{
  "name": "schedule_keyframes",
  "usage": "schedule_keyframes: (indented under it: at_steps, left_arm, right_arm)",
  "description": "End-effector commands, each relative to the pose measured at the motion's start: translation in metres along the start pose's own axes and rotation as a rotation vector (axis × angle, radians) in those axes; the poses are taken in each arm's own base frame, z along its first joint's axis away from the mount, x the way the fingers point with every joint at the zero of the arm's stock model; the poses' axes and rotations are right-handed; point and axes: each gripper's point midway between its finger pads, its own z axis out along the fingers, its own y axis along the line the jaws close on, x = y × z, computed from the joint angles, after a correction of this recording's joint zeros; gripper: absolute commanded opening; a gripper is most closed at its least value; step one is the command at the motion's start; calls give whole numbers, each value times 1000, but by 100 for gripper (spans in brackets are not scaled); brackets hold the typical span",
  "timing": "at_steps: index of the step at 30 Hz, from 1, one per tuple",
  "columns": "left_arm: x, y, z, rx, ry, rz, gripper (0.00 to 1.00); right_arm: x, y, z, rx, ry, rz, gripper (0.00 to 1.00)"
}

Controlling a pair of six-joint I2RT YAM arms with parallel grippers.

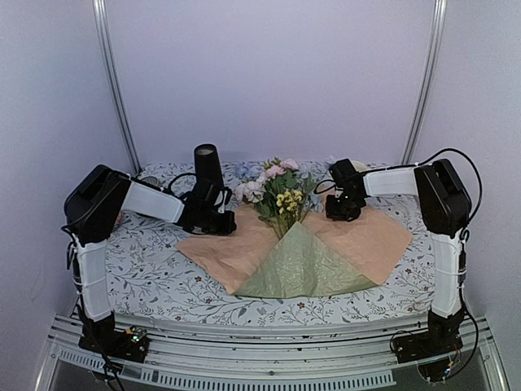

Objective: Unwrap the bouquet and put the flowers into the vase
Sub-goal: Adjust the 1/4-folded wrapping paper at the center of the board, then unfold the 1/4-folded wrapping paper from the folded wrapping paper.

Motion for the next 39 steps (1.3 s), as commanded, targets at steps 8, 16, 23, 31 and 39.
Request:
schedule_keyframes:
  at_steps: [8, 16, 23, 31, 39]
  left_arm:
    - [-2, -65, -83, 240, -72, 109, 18]
    - [62, -95, -103, 301, 41, 219, 17]
    - [108, -122, -125, 353, 103, 342, 17]
    - [126, -152, -168, 406, 34, 432, 18]
    - [163, -161, -179, 427, 131, 470, 19]
  right_arm:
    - [53, 37, -72, -228, 49, -218, 4]
    - [147, 71, -104, -508, 209, -304, 3]
    - [202, 100, -162, -727, 268, -411, 3]
    - [241, 110, -223, -841, 287, -499, 4]
    - [281, 83, -213, -741, 387, -491, 4]
